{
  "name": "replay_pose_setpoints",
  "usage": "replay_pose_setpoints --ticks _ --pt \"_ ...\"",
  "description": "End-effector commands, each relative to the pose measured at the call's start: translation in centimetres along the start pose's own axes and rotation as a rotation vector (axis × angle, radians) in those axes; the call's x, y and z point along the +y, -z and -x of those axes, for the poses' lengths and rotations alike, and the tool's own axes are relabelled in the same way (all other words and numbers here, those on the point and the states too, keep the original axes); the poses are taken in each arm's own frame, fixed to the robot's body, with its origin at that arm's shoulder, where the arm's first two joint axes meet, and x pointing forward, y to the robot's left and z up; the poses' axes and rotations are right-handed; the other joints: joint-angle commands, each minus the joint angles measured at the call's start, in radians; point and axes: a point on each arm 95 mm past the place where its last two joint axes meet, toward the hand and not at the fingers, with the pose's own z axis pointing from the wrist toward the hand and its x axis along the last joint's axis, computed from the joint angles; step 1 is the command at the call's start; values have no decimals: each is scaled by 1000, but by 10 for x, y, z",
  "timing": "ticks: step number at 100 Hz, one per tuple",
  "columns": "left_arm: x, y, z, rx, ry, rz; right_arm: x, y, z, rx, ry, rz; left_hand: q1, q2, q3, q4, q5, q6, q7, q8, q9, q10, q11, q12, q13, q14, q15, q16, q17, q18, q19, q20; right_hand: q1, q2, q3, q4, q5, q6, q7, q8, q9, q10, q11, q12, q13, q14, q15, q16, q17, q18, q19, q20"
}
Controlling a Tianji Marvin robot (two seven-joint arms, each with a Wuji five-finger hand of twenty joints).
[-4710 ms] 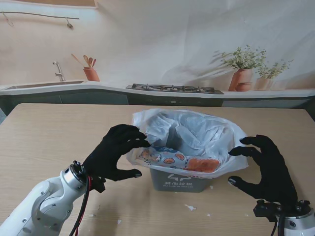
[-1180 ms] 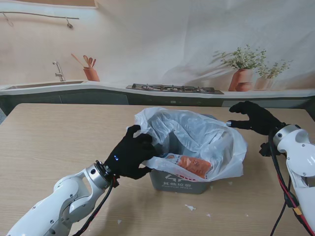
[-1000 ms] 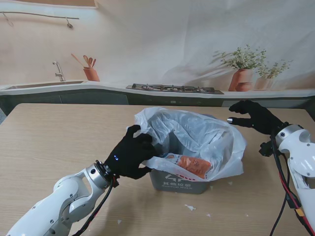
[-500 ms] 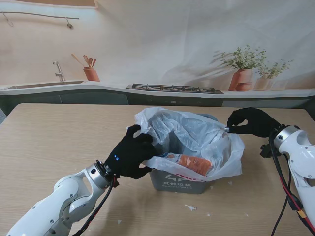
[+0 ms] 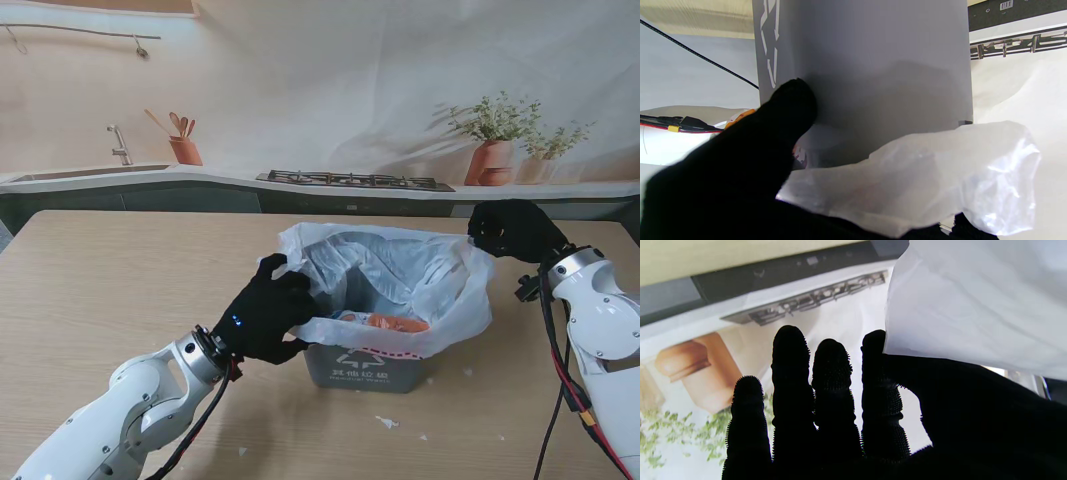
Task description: Fit the garbage bag over the bin
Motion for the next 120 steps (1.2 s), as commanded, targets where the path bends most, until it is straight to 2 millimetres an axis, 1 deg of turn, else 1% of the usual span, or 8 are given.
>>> replay_pose_setpoints --ticks 1,24,57,64,69,80,100,120 --pt "21 12 0 -7 10 82 -6 -4 -1 -31 1 12 38 -2 53 55 51 -63 21 -3 2 -32 -6 14 44 22 20 13 -6 -1 25 13 53 12 96 -30 -18 11 31 28 26 39 35 20 31 15 33 18 14 28 22 -18" --pt "22 12 -1 -2 16 80 -27 -13 7 -194 -6 -37 38 -3 49 55 51 -65 23 -5 3 -34 -4 13 44 19 21 13 -6 -1 25 13 70 13 90 -27 -25 45 39 35 31 64 47 30 31 41 68 27 13 36 31 -31" --pt "22 11 -2 3 17 83 -55 -9 15 -263 -11 -127 37 -3 48 56 51 -65 24 -8 3 -34 -2 12 46 21 22 13 -6 -1 25 13 56 31 78 -31 -29 48 42 32 26 57 48 35 24 40 76 26 13 34 40 -48" --pt "22 12 -2 2 15 83 -51 -10 14 -258 -102 -41 38 -2 48 56 50 -65 23 -9 2 -33 -2 11 44 20 22 12 -6 -1 25 13 -50 178 -78 -13 -51 86 -12 -6 -43 74 -17 41 -67 63 29 19 -48 5 31 -57" --pt "22 12 -2 2 14 84 -46 -9 9 -269 -215 -10 38 -2 47 55 50 -64 24 -9 2 -33 -2 11 45 21 23 13 -6 -1 25 13 -233 306 -151 131 -70 196 -282 80 -190 118 -104 -54 -234 88 -39 20 -161 -44 -2 17" --pt "23 12 -2 2 16 86 -27 -6 -2 -274 -354 28 38 -2 48 55 50 -63 25 -9 2 -34 -1 11 45 20 23 13 -6 -1 25 13 -384 366 -305 142 -203 252 -371 32 -383 129 -134 -99 -407 72 -105 3 -267 -100 -14 125" --pt "24 13 -1 2 17 85 -6 1 -11 -237 -342 -30 39 -2 49 56 50 -64 26 -9 2 -33 -1 11 45 21 23 13 -6 -1 25 13 -429 366 -535 162 -328 271 -437 -49 -524 102 -209 -132 -500 33 -225 -53 -297 -106 -49 167" --pt "24 12 0 0 16 82 -5 3 -13 -221 -262 -240 39 -2 48 56 49 -64 25 -10 1 -33 -1 11 45 20 23 12 -6 -1 25 13 -466 317 -564 170 -464 277 -473 -83 -679 67 -241 -144 -593 -14 -293 -84 -329 -128 -66 171"
